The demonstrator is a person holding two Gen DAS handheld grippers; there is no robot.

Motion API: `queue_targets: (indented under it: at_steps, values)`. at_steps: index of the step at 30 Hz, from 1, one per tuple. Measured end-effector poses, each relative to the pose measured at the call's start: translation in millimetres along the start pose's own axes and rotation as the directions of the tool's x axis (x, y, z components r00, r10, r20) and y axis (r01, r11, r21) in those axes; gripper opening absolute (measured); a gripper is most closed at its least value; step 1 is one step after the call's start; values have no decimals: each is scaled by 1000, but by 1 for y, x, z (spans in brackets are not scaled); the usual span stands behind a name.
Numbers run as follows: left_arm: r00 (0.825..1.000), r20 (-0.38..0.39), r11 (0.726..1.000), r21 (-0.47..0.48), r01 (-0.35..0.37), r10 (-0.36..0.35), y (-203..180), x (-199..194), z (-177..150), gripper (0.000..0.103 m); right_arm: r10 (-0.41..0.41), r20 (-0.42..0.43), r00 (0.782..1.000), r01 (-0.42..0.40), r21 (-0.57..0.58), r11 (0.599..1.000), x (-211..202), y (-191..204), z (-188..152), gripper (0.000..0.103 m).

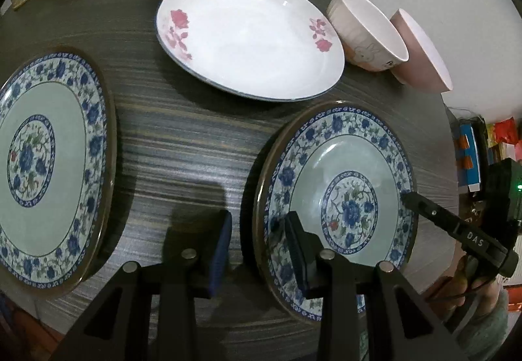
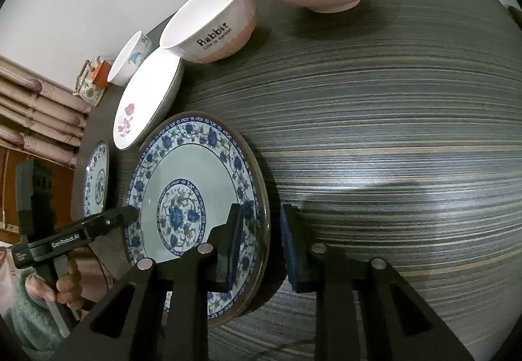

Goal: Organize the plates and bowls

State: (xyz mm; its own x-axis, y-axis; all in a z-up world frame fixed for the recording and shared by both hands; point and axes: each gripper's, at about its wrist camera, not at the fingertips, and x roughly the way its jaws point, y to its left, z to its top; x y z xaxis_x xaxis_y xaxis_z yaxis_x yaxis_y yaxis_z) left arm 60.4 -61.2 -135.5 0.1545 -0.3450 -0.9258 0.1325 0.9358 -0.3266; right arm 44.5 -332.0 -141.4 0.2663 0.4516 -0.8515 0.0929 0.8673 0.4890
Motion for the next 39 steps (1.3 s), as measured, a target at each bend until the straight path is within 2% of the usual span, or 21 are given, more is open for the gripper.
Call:
queue_targets:
  at_steps: [3,5,24,33,39]
  values:
    - [1000,2,1000,15,0,0,-3,1,1,33,4,-6,1000,-4,-5,1000,2,0,0,16]
    - [1000,-4,1000,22,11,-11,-5,4,1,21,3,-9,1000,-3,-10,1000,3,2,0,16]
    - [1000,27,999,33,1,-2,-1,-22,-1,21,-18,31,999,19,-22,1000,-19,23,-6,16]
    - [996,91,1000,6,-10,9,23,-60,6,21,-10,57,998,15,-75,997,-25,72,2,16]
    - [989,138,999,-17,-42,44,45,-87,17,21,18,60,998,-11,-106,994,-17,109,16,16]
